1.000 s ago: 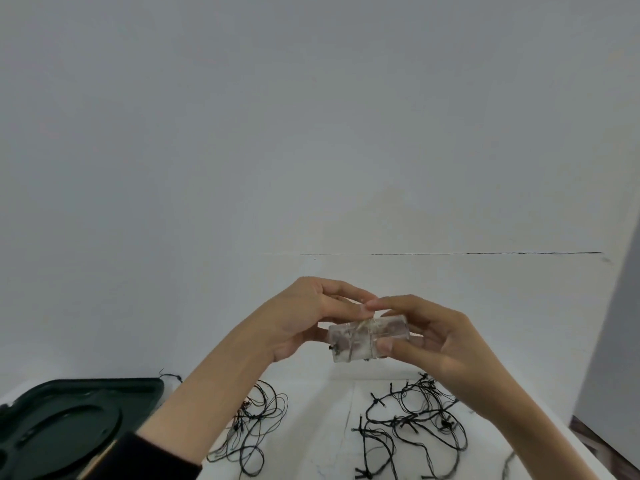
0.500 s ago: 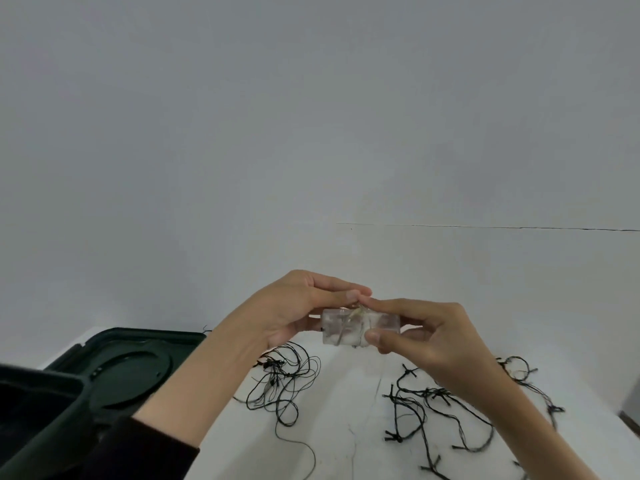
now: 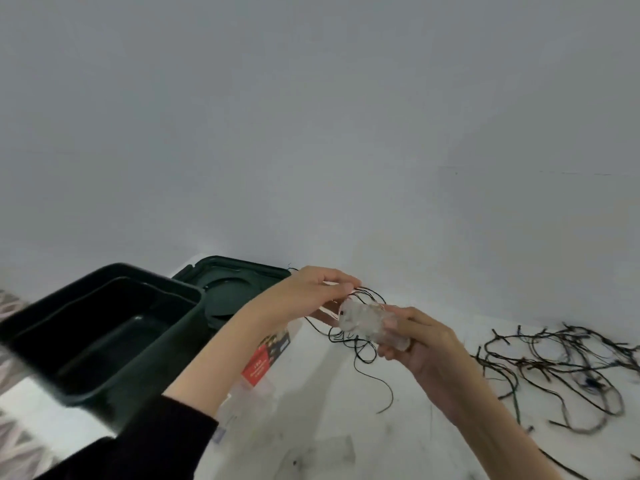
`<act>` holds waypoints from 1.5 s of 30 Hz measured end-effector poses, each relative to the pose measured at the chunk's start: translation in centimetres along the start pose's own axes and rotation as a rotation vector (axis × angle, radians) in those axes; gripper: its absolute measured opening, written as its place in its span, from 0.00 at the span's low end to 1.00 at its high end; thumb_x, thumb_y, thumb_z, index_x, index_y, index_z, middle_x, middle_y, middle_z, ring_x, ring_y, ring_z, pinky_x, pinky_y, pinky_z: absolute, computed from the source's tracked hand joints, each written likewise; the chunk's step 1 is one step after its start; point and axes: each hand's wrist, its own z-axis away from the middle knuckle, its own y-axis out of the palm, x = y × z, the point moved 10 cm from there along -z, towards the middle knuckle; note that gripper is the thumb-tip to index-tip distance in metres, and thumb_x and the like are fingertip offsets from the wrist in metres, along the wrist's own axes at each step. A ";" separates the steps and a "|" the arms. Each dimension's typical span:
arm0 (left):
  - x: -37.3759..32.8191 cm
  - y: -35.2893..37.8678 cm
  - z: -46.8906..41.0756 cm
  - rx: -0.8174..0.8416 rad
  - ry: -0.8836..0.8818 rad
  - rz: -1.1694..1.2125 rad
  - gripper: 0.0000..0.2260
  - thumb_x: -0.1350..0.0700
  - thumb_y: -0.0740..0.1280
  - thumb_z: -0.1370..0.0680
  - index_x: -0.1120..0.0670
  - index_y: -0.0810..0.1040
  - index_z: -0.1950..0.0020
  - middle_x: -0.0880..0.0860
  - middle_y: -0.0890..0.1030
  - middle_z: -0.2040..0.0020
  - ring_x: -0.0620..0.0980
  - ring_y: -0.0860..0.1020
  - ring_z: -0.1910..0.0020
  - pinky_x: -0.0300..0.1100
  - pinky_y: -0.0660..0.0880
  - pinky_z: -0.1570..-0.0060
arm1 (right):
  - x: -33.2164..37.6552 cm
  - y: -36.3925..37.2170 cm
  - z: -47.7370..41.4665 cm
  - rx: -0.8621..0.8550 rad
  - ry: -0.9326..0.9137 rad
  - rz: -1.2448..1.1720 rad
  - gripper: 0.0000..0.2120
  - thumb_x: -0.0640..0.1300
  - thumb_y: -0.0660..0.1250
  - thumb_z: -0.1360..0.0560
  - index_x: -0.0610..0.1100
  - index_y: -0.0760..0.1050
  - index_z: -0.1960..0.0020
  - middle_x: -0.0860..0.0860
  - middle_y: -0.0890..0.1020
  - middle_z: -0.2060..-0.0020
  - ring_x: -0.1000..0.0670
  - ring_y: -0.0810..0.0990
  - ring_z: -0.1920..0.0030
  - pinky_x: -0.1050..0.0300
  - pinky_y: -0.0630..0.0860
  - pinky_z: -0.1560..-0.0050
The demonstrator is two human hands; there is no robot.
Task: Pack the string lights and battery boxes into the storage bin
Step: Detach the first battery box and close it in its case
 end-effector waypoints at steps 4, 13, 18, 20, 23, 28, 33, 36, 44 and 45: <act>6.2 -6.0 0.6 -0.297 -0.071 -0.461 0.11 0.51 0.64 0.22 0.47 0.77 0.41 0.49 0.81 0.46 0.46 0.79 0.52 0.39 0.74 0.52 | -4.6 -0.3 -0.3 -0.052 0.098 -0.158 0.16 0.37 0.70 0.34 0.30 0.77 0.48 0.42 0.82 0.53 0.49 0.78 0.64 0.59 0.78 0.65; 16.7 -8.2 5.3 -0.228 -0.480 -1.001 0.30 0.37 0.69 0.32 0.46 0.67 0.35 0.49 0.73 0.43 0.48 0.68 0.47 0.40 0.70 0.51 | -9.8 0.8 1.0 -0.079 0.271 -0.222 0.16 0.32 0.70 0.40 0.30 0.78 0.53 0.42 0.83 0.59 0.49 0.80 0.69 0.60 0.79 0.69; 17.7 -7.8 6.6 -0.200 -0.484 -0.891 0.32 0.45 0.72 0.31 0.47 0.64 0.31 0.49 0.74 0.40 0.46 0.72 0.47 0.39 0.74 0.48 | -10.6 2.1 1.2 -0.079 0.288 -0.192 0.16 0.34 0.70 0.38 0.31 0.79 0.51 0.42 0.84 0.61 0.49 0.81 0.68 0.59 0.79 0.69; 17.3 -8.1 7.0 -0.240 -0.472 -0.828 0.29 0.49 0.72 0.29 0.48 0.64 0.31 0.48 0.75 0.42 0.45 0.74 0.50 0.38 0.76 0.50 | -10.5 2.5 1.3 -0.082 0.281 -0.195 0.16 0.34 0.69 0.38 0.31 0.78 0.51 0.42 0.84 0.60 0.49 0.81 0.68 0.59 0.80 0.68; 15.3 -9.4 7.4 -0.374 -0.409 -0.690 0.25 0.53 0.70 0.27 0.50 0.67 0.32 0.48 0.75 0.49 0.44 0.75 0.55 0.37 0.76 0.54 | -9.5 2.7 1.4 -0.109 0.228 -0.224 0.07 0.32 0.64 0.31 0.31 0.78 0.55 0.44 0.84 0.60 0.50 0.82 0.69 0.59 0.80 0.69; 15.4 -8.7 7.1 -0.303 -0.423 -0.794 0.29 0.40 0.73 0.33 0.49 0.70 0.36 0.47 0.75 0.47 0.43 0.72 0.53 0.36 0.72 0.55 | -6.8 2.9 1.8 -0.131 0.110 -0.198 0.10 0.35 0.66 0.37 0.31 0.77 0.57 0.44 0.84 0.56 0.50 0.82 0.67 0.58 0.81 0.68; 17.3 -6.7 7.5 -0.181 -0.484 -0.787 0.33 0.46 0.74 0.32 0.50 0.62 0.32 0.50 0.76 0.42 0.46 0.75 0.49 0.36 0.74 0.51 | -6.7 2.7 2.4 -0.128 0.084 -0.139 0.06 0.31 0.66 0.34 0.30 0.77 0.58 0.45 0.85 0.56 0.48 0.81 0.67 0.57 0.80 0.69; 17.2 -6.6 7.3 -0.206 -0.457 -0.746 0.30 0.52 0.73 0.29 0.51 0.60 0.32 0.49 0.75 0.47 0.45 0.75 0.55 0.32 0.72 0.60 | -7.6 2.4 2.7 -0.139 0.105 -0.128 0.06 0.29 0.65 0.32 0.28 0.76 0.55 0.44 0.85 0.56 0.47 0.81 0.67 0.57 0.80 0.68; 14.0 -8.4 7.8 -0.320 -0.402 -0.788 0.21 0.50 0.70 0.26 0.51 0.68 0.36 0.51 0.78 0.47 0.45 0.78 0.54 0.38 0.78 0.53 | -7.7 2.3 2.7 -0.171 0.108 -0.161 0.11 0.32 0.68 0.37 0.28 0.76 0.56 0.43 0.84 0.52 0.48 0.81 0.67 0.58 0.80 0.68; 14.1 -8.1 7.8 -0.281 -0.413 -0.825 0.20 0.49 0.70 0.27 0.51 0.70 0.38 0.50 0.78 0.47 0.46 0.78 0.53 0.39 0.78 0.52 | -7.4 2.5 2.8 -0.164 0.100 -0.155 0.13 0.34 0.68 0.38 0.29 0.76 0.56 0.44 0.84 0.53 0.48 0.81 0.67 0.58 0.80 0.68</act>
